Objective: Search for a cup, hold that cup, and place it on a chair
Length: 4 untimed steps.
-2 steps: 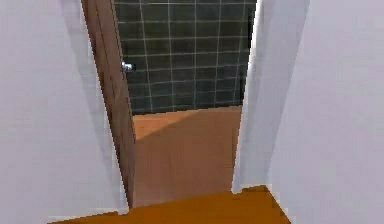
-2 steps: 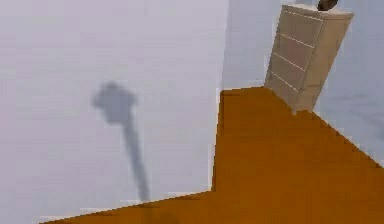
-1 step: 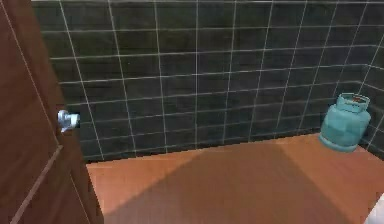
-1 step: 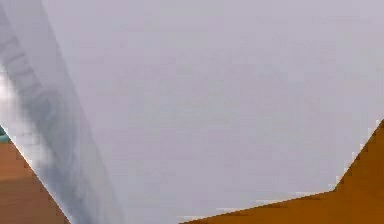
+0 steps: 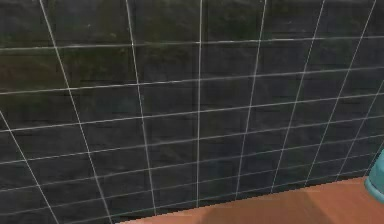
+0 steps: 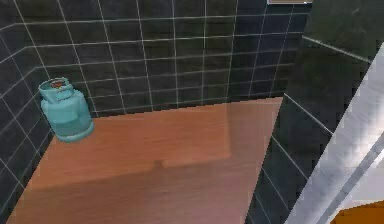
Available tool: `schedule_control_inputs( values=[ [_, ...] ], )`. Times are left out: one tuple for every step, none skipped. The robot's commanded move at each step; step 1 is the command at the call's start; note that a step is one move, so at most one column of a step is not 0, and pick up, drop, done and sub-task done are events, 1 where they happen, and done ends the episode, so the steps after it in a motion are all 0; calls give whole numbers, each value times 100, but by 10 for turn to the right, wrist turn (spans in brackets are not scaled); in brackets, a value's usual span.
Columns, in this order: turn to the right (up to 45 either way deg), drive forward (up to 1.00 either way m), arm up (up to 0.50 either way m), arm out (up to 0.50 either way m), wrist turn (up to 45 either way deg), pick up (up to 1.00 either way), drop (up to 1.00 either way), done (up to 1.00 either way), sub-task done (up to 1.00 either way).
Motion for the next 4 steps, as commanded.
schedule_control_inputs(
  values=[
    [0, 15, 0, 0, 0, 0, 0, 0, 0],
    [-450, 0, 0, 0, 0, 0, 0, 0, 0],
    [-90, 0, 0, 0, 0, 0, 0, 0, 0],
    [0, 40, 0, 0, 0, 0, 0, 0, 0]
  ],
)
